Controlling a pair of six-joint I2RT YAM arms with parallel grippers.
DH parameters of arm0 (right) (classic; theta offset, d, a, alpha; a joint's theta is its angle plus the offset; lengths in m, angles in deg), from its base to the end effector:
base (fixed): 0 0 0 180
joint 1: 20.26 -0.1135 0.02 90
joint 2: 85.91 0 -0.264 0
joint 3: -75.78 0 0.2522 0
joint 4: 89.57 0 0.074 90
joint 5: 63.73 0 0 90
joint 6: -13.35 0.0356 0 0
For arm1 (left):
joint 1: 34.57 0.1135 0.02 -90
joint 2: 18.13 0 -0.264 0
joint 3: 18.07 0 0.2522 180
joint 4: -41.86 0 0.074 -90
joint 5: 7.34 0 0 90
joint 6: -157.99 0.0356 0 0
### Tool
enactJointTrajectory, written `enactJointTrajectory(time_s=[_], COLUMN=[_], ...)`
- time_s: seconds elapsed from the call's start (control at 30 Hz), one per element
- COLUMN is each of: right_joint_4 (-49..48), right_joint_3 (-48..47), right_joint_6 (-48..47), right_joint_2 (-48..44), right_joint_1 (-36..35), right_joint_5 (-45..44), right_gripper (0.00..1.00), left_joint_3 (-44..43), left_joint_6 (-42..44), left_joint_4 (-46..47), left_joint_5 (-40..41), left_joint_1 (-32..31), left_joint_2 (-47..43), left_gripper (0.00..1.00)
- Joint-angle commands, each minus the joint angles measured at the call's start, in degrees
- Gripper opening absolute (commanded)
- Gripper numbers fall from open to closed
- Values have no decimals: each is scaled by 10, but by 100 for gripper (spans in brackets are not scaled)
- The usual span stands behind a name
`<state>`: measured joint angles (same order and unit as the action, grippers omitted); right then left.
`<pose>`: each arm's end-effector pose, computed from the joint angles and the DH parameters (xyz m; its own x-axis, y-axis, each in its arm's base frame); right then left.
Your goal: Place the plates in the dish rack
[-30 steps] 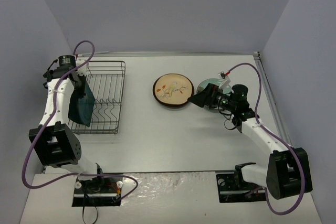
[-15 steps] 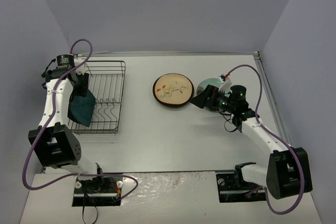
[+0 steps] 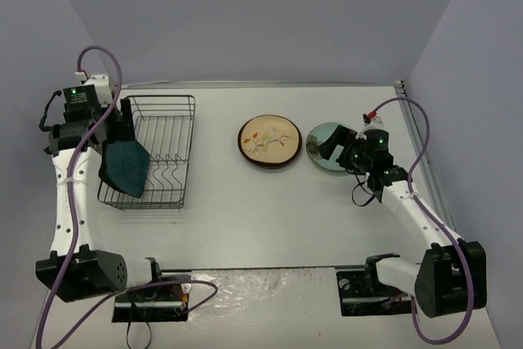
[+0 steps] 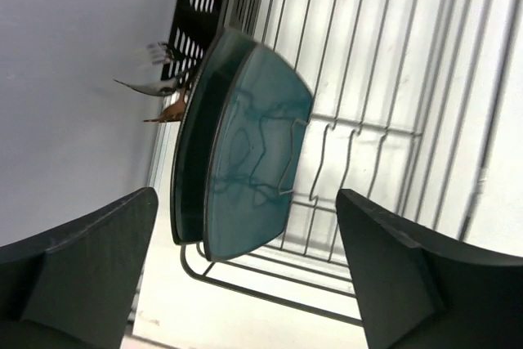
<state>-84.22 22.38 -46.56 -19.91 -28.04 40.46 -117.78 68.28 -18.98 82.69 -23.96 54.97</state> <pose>0.2584 0.0441 0.2662 -0.4458 0.4297 -0.7852 -0.1604 0.8247 0.5423 0.2549 0.0478 0.4174 -0.5538 -0.0986 -0.8268 -0.1817 0.9833 0.0045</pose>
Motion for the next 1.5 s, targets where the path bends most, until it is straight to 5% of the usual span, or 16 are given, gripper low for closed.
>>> enactJointTrajectory(time_s=[0.0, 0.13, 0.23, 0.4, 0.67, 1.13, 1.47], right_joint_4=[24, 30, 30, 30, -5, -46, -37], right_joint_3=[-30, -35, -45, -72, -94, -94, -80], right_joint_6=[25, 34, 45, 48, 43, 42, 48], right_joint_2=[23, 60, 84, 146, 212, 268, 241], right_joint_1=[40, 67, 73, 75, 102, 113, 117], right_joint_5=[-107, -149, -194, -218, -208, -176, -175], right_gripper=[91, 87, 82, 72, 52, 34, 0], left_joint_3=[-10, 61, 192, 303, 340, 342, 342], left_joint_6=[-63, -110, -160, -167, -178, -184, -179], left_joint_4=[55, 133, 267, 342, 358, 350, 340], left_joint_5=[-52, -131, -189, -197, -238, -245, -239], left_joint_1=[-3, -15, -41, -129, -137, -137, -135], left_joint_2=[-79, -142, -195, -211, -210, -196, -194], left_gripper=[95, 97, 97, 97, 97, 97, 97])
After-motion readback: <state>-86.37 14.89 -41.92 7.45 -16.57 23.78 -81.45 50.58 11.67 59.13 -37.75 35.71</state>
